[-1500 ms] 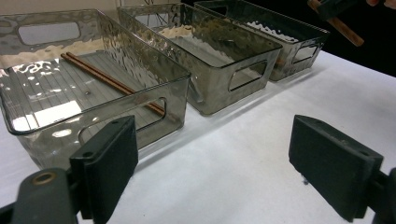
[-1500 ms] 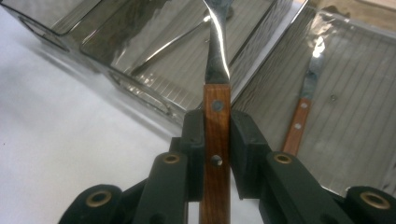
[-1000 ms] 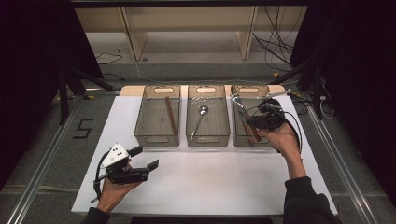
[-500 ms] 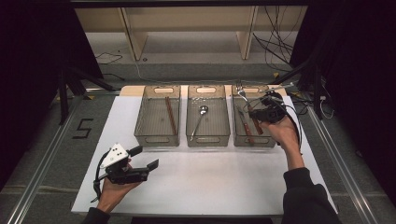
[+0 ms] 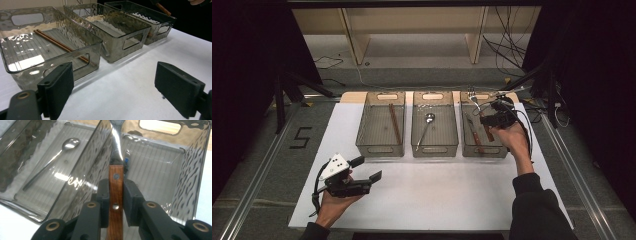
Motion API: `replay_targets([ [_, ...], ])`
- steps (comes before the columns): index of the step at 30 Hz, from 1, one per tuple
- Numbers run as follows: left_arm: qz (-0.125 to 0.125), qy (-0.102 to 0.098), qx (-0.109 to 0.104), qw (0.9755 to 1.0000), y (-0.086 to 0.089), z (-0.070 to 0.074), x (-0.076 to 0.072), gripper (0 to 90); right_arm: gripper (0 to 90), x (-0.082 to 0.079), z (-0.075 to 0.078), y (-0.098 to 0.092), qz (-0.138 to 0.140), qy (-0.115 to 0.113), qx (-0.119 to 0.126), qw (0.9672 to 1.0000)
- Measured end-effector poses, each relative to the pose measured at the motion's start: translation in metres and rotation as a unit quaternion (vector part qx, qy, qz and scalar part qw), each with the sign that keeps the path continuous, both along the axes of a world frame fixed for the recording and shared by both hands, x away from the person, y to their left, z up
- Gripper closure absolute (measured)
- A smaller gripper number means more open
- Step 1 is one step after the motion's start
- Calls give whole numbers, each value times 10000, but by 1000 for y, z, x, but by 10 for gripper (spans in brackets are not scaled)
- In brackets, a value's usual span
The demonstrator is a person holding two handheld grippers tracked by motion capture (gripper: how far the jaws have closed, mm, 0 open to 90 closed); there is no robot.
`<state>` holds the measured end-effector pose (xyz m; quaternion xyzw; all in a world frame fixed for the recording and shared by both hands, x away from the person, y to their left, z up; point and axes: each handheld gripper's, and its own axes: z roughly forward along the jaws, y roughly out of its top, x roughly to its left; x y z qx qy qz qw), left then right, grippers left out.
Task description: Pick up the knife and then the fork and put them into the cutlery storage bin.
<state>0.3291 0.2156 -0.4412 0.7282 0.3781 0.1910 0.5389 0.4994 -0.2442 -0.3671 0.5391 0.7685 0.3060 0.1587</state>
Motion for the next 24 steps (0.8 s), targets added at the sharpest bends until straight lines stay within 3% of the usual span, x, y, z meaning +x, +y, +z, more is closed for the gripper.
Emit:
replay_targets([
  [24, -15, -17, 18, 10000, 0, 0, 0, 153, 771, 14, -23, -6, -387, 237, -19, 9990],
])
